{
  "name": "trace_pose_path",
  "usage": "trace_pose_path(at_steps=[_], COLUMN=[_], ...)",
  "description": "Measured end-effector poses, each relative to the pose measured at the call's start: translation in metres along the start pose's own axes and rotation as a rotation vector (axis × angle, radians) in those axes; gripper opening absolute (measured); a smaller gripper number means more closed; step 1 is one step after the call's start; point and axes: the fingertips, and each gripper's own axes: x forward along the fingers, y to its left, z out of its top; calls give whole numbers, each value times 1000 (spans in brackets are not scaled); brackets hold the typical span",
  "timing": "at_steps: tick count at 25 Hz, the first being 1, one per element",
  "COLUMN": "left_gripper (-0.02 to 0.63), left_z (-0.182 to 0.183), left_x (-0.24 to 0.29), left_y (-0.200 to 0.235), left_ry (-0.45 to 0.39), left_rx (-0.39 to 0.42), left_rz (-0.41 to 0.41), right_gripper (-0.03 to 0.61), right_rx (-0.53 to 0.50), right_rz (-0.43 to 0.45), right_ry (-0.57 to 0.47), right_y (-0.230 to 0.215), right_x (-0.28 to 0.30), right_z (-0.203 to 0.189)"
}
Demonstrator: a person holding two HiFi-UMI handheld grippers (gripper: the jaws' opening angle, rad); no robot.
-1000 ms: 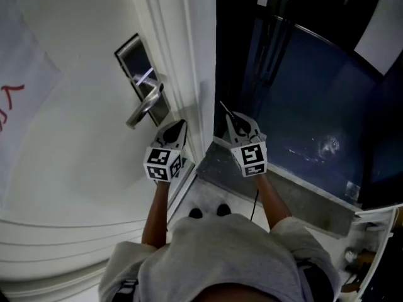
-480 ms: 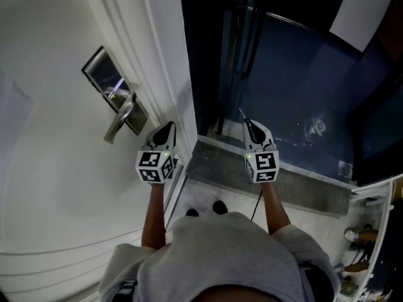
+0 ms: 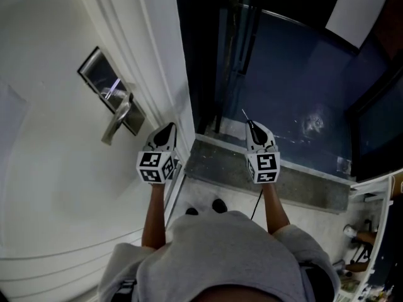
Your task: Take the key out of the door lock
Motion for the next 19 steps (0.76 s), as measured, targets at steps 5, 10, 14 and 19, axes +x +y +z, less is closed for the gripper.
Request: trace_pose_path(at_steps=[5,10,14,19], left_gripper=[18,18,18,18], left_z=[0,0,0,-3], left_x=[-2,-3,-3,-4], left_y=[2,2,2,2], left_ry=[3,5,5,9], left_rx=[1,5,3,0], left_rz=[6,9,10,7], right_gripper=[31,31,31,31], right_rx=[-1,1,-2,-2], right_rz=[8,14,13,14], right_ry=[2,3,1,3], right_y=[4,6,7,11], right_x=[2,3,4,3], right_z=[0,-1,0,1])
